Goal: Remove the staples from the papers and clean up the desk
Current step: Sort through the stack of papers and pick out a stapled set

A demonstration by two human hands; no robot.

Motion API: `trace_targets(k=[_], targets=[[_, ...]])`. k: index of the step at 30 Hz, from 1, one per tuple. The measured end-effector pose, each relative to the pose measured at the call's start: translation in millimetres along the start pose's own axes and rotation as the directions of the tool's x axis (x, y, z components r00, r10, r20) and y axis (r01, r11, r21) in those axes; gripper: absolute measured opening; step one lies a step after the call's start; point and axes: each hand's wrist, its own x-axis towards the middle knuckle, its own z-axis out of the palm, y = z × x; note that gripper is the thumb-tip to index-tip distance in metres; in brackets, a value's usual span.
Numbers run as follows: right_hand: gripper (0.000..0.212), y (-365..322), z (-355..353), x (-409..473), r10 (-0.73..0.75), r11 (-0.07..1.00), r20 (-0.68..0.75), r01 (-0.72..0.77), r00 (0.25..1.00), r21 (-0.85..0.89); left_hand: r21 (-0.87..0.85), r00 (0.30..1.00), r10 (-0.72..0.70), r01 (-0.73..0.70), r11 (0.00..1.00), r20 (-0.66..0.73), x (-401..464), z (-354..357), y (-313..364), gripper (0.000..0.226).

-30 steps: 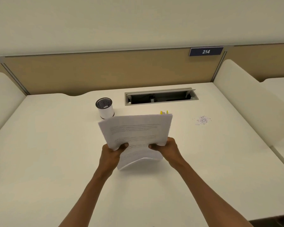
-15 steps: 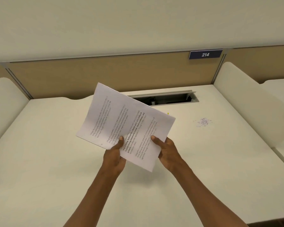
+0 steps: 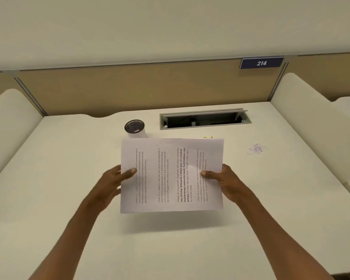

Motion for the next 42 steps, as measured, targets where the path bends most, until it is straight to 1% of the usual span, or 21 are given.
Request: trace_targets(k=[1,2,3,5,7,8,10,11,13,16,18,22,25,28,31,34,36,37,39,41,42], targets=[[0.037,-2,0,1,-0.007,1.000,0.015,0.008,1.000,-0.030,0.030,0.997,-0.002,0.000,1.000,0.075,-2,5,0,0.056],[0.037,-4,2,3,-0.019,0.998,0.017,0.020,1.000,-0.058,0.022,0.995,0.005,-0.008,1.000,0.095,-2,11,-2,0.050],[0.035,-6,4,4,-0.038,0.996,0.003,0.038,0.999,-0.083,0.008,0.997,0.027,-0.028,1.000,0.066,-1,18,-6,0.047],[0.030,-7,6,8,-0.091,0.989,-0.064,0.083,0.994,-0.125,0.049,0.988,0.114,-0.109,0.993,-0.107,4,28,-17,0.041],[0.023,-5,9,12,-0.148,0.982,-0.130,0.130,0.980,-0.139,0.124,0.939,0.197,-0.168,0.978,-0.282,7,37,-25,0.033],[0.022,-3,9,14,-0.173,0.978,-0.158,0.151,0.972,-0.141,0.138,0.913,0.223,-0.185,0.973,-0.342,7,41,-28,0.028],[0.020,1,11,18,-0.198,0.974,-0.199,0.170,0.960,-0.147,0.115,0.881,0.242,-0.213,0.970,-0.407,4,49,-31,0.023],[0.020,4,11,19,-0.201,0.974,-0.208,0.173,0.957,-0.148,0.104,0.875,0.242,-0.219,0.970,-0.418,3,51,-32,0.024],[0.025,15,11,21,-0.187,0.976,-0.210,0.158,0.960,-0.147,0.097,0.883,0.216,-0.193,0.976,-0.417,3,51,-42,0.031],[0.035,37,13,22,-0.122,0.980,-0.193,0.088,0.974,-0.177,0.079,0.906,0.159,-0.139,0.987,-0.393,2,49,-65,0.040],[0.033,48,15,22,-0.097,0.979,-0.181,0.062,0.979,-0.193,0.043,0.908,0.139,-0.133,0.990,-0.396,2,49,-75,0.043],[0.033,44,16,27,-0.101,0.979,-0.201,0.061,0.974,-0.195,0.035,0.903,0.152,-0.151,0.988,-0.402,4,48,-73,0.043],[0.031,46,14,28,-0.072,0.974,-0.184,0.030,0.980,-0.224,0.069,0.908,0.164,-0.149,0.986,-0.385,6,48,-76,0.039],[0.031,54,11,31,-0.049,0.965,-0.221,-0.011,0.974,-0.263,0.097,0.910,0.174,-0.147,0.984,-0.376,8,47,-79,0.036],[0.031,45,9,35,-0.045,0.967,-0.248,-0.020,0.968,-0.254,0.103,0.916,0.171,-0.143,0.984,-0.364,10,43,-75,0.035],[0.035,31,7,36,-0.065,0.967,-0.261,-0.003,0.963,-0.253,0.068,0.937,0.136,-0.120,0.990,-0.322,12,41,-73,0.043],[0.041,24,7,36,-0.095,0.958,-0.335,-0.005,0.938,-0.287,0.008,0.946,0.108,-0.111,0.994,-0.306,12,43,-71,0.044],[0.049,23,7,37,-0.101,0.962,-0.380,-0.007,0.920,-0.273,-0.023,0.945,0.099,-0.112,0.993,-0.311,12,46,-70,0.044],[0.076,22,11,39,-0.057,0.990,-0.461,-0.010,0.886,-0.142,-0.089,0.940,0.089,-0.124,0.988,-0.330,10,56,-66,0.044],[0.096,24,18,39,0.049,0.997,-0.508,-0.008,0.860,0.082,-0.181,0.932,0.059,-0.132,0.975,-0.358,10,69,-64,0.045],[0.099,27,22,39,0.102,0.978,-0.508,0.007,0.856,0.208,-0.239,0.929,0.036,-0.133,0.962,-0.368,10,77,-63,0.047]])
